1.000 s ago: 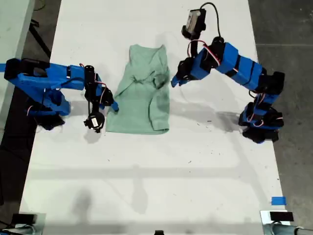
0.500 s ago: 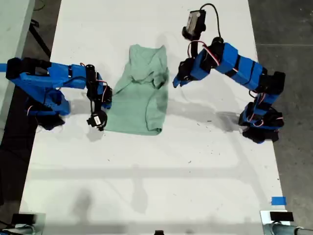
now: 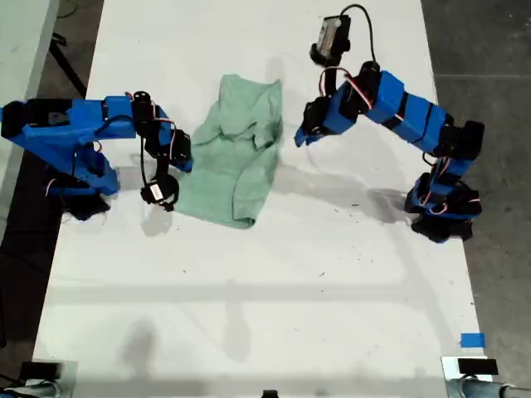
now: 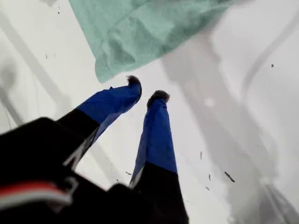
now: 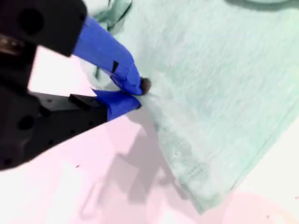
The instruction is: Fold t-shirt
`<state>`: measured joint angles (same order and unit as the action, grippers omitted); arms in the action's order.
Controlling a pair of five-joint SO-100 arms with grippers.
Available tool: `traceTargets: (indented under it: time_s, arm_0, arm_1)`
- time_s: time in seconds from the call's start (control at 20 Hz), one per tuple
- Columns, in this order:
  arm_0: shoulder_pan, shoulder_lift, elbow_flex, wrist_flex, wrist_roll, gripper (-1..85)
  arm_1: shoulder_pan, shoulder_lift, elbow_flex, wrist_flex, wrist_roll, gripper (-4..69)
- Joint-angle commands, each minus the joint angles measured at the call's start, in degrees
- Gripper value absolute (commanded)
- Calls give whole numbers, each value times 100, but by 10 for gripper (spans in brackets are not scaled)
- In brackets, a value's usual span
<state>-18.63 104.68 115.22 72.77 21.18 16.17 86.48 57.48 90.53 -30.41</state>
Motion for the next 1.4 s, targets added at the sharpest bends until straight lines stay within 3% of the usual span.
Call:
traceTargets:
  time_s: [0.0, 0.2, 0.3, 0.4, 0.55, 0.85, 1.0, 1.15, 1.35]
  arm_0:
    - [527, -1072, -1380, -141, -167, 0]
    - [826, -2883, -2953, -88, -264, 0]
    - [826, -3876, -3894, 290, -246, 29]
    - [853, -4641, -5353, 1362, 97, 329]
    - [721, -3867, -6152, 2145, 501, 344]
    - [62, -1626, -5827, 3516, 984, 314]
    - [694, -782, -4676, 3498, 633, 302]
    - [1380, 220, -3067, 2856, 62, 283]
    - [1652, 738, -2162, 2479, -123, 281]
  arm_1:
    - [26, 554, -18, -26, 62, 78]
    - [-9, 589, 18, -18, 97, 76]
    - [-35, 598, 35, -18, 114, 74]
    - [-53, 633, 97, -26, 132, 74]
    - [-44, 765, 281, -62, 141, 73]
    - [-97, 984, 536, -35, 123, 73]
    - [-527, 1011, 844, -53, 413, 75]
    - [-1239, 650, 958, -413, 984, 114]
    - [-1784, -167, 721, -984, 1573, 229]
